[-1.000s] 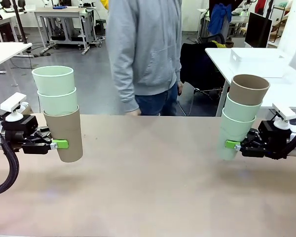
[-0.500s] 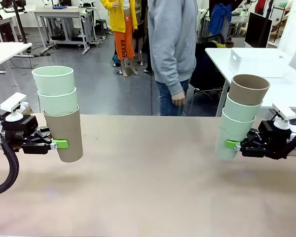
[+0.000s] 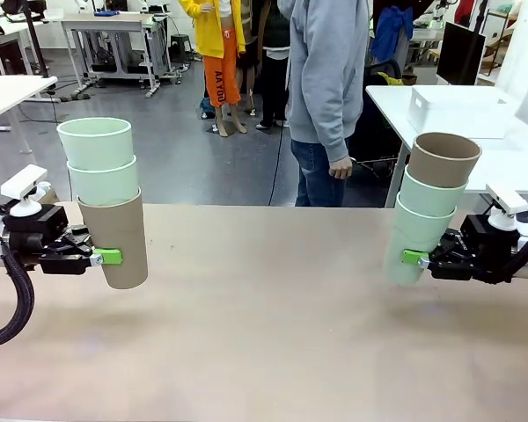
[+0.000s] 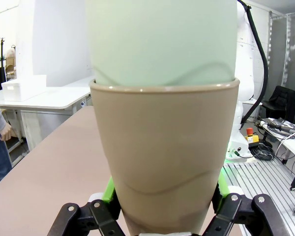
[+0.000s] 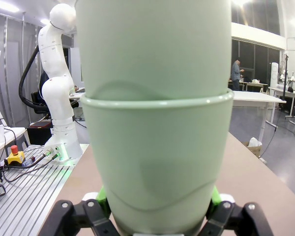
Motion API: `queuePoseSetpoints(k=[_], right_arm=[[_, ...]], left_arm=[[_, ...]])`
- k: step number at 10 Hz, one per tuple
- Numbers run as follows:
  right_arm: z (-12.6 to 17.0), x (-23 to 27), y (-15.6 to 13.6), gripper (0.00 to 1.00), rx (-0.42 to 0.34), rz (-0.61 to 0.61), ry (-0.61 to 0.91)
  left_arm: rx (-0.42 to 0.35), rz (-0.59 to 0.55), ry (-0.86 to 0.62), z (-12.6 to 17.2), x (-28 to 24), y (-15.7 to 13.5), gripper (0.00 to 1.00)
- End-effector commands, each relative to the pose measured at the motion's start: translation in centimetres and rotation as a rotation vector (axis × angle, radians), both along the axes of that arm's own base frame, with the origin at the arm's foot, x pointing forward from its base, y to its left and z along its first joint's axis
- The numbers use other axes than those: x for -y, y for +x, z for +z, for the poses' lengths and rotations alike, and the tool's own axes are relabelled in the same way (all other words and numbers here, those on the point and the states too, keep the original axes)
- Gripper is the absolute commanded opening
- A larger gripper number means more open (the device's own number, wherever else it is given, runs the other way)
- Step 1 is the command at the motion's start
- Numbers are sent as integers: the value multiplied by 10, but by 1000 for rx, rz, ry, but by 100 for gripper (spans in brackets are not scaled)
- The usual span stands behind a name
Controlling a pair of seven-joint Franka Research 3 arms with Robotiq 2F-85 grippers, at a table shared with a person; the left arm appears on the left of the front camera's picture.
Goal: Stack the cups and store them in the basket.
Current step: Place the stack of Reusable plastic cups into the Pantry Basket.
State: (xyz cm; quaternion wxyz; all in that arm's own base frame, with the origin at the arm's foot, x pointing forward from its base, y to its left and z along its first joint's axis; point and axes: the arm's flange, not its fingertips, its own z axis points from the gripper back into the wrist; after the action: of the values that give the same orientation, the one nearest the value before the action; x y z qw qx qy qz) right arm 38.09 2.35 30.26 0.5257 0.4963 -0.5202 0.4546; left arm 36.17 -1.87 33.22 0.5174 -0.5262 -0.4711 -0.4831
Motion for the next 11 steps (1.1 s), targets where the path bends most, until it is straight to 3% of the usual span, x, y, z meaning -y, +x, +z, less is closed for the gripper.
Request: queuePoseSetpoints(k=[1,11], right_arm=[[4,0,1,84,15,-3,1],[4,0,1,84,15,-3,1]], left_arm=[[-2,4,-14,6,1,0,85],[-2,4,-14,6,1,0,85]])
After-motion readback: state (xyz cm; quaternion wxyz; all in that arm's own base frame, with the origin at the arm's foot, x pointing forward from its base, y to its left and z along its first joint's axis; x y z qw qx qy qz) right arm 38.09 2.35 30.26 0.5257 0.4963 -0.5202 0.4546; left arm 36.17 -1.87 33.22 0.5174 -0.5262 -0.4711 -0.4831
